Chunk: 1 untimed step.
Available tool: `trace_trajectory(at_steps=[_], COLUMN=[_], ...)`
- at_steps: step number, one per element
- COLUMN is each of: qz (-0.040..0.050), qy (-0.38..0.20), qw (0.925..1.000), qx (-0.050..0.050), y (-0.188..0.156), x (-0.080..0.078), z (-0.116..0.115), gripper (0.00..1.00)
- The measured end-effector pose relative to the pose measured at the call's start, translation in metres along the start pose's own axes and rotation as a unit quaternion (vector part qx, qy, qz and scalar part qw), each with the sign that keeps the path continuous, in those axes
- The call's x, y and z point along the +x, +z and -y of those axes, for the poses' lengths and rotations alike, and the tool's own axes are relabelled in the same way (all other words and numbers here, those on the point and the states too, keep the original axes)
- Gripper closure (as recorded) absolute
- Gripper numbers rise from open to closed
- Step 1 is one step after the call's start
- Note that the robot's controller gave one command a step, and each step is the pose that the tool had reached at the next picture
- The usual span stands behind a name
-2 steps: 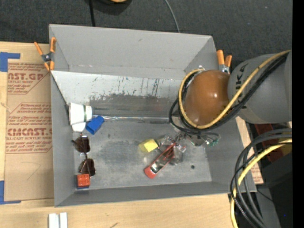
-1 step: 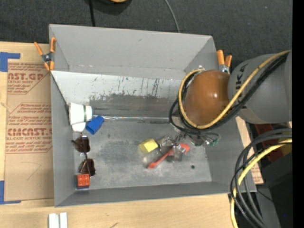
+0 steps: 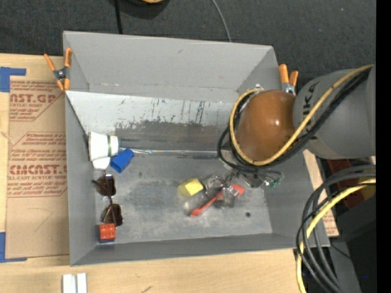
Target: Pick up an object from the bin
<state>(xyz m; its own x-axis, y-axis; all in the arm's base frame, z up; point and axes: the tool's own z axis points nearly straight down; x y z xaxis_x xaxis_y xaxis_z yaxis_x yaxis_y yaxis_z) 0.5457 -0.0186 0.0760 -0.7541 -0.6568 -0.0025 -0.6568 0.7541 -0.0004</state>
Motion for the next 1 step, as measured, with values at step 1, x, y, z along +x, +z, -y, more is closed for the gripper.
trace_trajectory(at_steps=[1], qz=[-0.0021], qy=[0.003], qw=[1.0], qx=[-0.003], y=[-0.0383], x=[0.0083], z=[-0.0095], gripper=[1.0])
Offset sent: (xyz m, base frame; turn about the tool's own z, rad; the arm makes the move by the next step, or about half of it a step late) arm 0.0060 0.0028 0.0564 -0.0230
